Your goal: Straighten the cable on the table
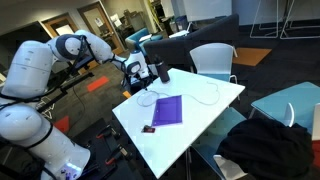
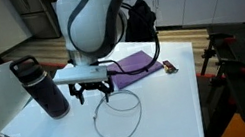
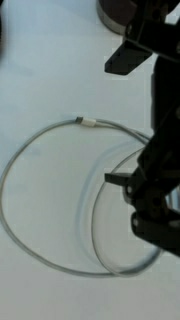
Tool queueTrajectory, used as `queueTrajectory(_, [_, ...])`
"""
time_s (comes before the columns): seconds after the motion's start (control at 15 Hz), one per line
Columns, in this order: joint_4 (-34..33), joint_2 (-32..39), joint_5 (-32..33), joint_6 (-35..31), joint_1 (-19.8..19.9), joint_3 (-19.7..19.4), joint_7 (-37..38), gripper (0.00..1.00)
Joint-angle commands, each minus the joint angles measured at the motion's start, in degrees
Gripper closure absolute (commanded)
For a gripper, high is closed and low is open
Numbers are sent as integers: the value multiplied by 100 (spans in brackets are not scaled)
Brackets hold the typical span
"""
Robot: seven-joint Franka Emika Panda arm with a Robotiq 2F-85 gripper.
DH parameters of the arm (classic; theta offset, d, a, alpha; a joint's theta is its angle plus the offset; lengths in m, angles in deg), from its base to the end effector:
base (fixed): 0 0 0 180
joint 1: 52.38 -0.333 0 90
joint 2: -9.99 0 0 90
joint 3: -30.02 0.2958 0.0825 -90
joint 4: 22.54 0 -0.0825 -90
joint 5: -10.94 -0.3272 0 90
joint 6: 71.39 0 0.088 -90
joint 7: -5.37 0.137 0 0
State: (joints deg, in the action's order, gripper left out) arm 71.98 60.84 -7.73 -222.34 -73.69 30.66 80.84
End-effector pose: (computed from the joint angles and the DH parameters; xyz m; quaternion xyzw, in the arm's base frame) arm 0.5912 0.2340 0.1053 -0.8164 0.5685 0.0360 0.0950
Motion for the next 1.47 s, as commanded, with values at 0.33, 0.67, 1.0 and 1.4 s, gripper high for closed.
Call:
queueTrajectory(0.33, [-481, 526, 527, 8, -235, -70, 431, 0])
queueTrajectory(0.67, [-582, 657, 676, -59, -250, -55, 333, 0])
queueTrajectory(1.0, [-549, 673, 795, -233, -247, -54, 312, 17])
queueTrajectory(1.4, [-628, 738, 782, -167, -194, -3, 238, 31])
